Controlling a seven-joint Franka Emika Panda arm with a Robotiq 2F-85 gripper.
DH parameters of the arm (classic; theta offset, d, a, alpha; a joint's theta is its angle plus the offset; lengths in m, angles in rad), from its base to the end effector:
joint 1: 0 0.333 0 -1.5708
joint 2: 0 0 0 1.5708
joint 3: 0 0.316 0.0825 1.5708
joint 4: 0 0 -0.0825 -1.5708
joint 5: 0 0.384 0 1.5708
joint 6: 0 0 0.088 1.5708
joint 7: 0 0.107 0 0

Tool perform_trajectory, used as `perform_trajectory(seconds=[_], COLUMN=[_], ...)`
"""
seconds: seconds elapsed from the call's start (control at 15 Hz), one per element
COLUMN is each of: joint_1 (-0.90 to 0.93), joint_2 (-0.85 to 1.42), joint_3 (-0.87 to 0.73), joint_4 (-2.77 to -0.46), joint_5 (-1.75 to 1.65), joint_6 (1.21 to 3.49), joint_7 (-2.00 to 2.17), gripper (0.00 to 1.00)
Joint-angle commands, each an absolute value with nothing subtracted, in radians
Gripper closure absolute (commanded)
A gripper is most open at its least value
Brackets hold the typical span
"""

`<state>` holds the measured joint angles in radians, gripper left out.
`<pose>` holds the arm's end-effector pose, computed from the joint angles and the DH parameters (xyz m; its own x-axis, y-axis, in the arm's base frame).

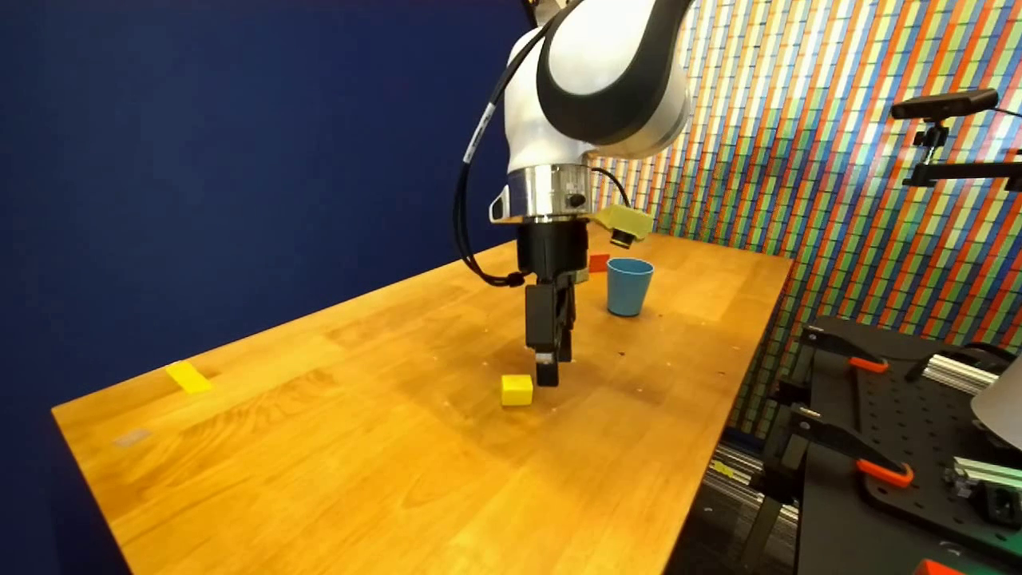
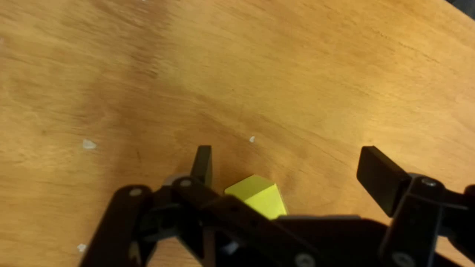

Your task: Put the yellow block in the blue cup

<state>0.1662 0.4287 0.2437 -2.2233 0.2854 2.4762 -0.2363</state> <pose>0.4842 0.2148 0.1719 0.9070 0.3968 -0.1408 0.3501 -0.8966 -0.2713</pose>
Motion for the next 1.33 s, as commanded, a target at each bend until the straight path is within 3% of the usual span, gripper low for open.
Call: perform_trajectory(seconds=[0.0,0.33,0.4,0.53,1.0,1.27], joint_1=[0.196,0.267,0.279,0.289,0.326,0.315], joint_2=[0.503,0.576,0.585,0.592,0.449,0.327], joint_3=[0.236,0.186,0.177,0.168,0.016,-0.153], joint_4=[-2.176,-2.151,-2.147,-2.143,-2.219,-2.266], joint_5=[0.19,-0.01,-0.037,-0.067,-0.188,-0.341], joint_6=[2.582,2.724,2.739,2.748,2.719,2.701], joint_7=[-0.213,-0.143,-0.126,-0.101,0.067,0.195], gripper=[0.0,0.0,0.25,0.34,0.88,0.83])
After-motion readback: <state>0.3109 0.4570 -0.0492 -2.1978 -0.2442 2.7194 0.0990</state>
